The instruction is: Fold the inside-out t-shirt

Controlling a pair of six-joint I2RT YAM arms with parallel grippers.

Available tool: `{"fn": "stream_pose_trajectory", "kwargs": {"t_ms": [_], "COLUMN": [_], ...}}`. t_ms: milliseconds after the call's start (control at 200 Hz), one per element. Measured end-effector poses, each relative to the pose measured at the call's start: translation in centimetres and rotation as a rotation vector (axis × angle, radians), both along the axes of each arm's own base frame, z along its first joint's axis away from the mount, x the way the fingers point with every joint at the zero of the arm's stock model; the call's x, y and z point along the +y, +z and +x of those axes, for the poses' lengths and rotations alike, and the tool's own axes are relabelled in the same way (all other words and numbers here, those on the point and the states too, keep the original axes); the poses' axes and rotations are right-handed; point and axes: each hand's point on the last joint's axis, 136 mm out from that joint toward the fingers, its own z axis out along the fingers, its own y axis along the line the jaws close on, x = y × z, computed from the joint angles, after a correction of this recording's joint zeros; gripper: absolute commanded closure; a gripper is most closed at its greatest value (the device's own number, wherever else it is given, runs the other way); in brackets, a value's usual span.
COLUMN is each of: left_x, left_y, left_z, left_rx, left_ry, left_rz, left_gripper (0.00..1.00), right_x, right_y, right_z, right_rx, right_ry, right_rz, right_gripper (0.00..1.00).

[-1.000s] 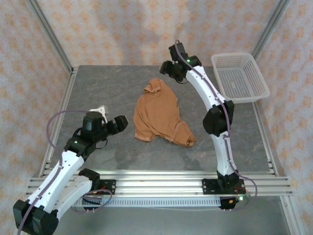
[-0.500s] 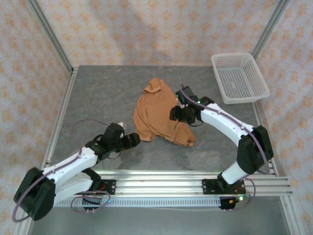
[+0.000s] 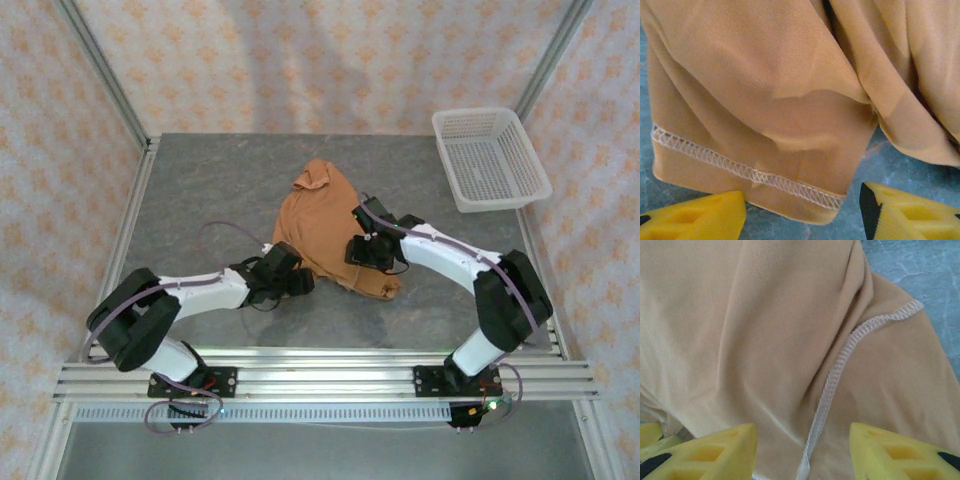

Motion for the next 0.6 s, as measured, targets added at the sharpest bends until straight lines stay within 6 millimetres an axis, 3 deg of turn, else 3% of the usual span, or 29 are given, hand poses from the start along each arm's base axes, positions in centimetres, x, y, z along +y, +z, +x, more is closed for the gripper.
{"fn": "stream_pose_trajectory", "kwargs": {"t_ms": [75,150,230,295,430,520,600], "left_x": [0.2,0.6,1.5,2.0,1.9,3.9,6.6], "left_y": [-0.2,-0.5,-0.9,-0.7,1.9,5.9,10.2], "left_z": [0.2,0.2,-0.1,-0.2,1.3,2.9,4.3], "left_rx": [0.007,0.019,0.035,0.046,0.012,-0.05,-0.136], "left_ry": [0.018,0.039,0.055,0.066,0.079,0.132,0.21], "left_rz": [0.012,0.036,0.081,0.107,0.129,0.129,0.112], "left_gripper": [0.46,0.68,1.0,1.0,1.0,1.0,1.0], "right_x": [0.3,0.5,0.5,0.5,0.0,-0.5,-0.7], "right_y": [-1.1,-2.1,-3.0,-3.4,-2.7,0.4,5.0], "right_z": [0.3,0.4,0.4,0.4,0.8,1.7,3.0], "right_rx": [0.016,0.029,0.043,0.049,0.031,-0.031,-0.138], "right_ry": [-0.016,-0.033,-0.059,-0.065,-0.07,-0.063,-0.07], "right_rz": [0.004,0.008,0.011,0.007,-0.024,-0.05,-0.027], "right_gripper": [0.51,0.56,0.81,1.0,1.0,1.0,1.0]}}
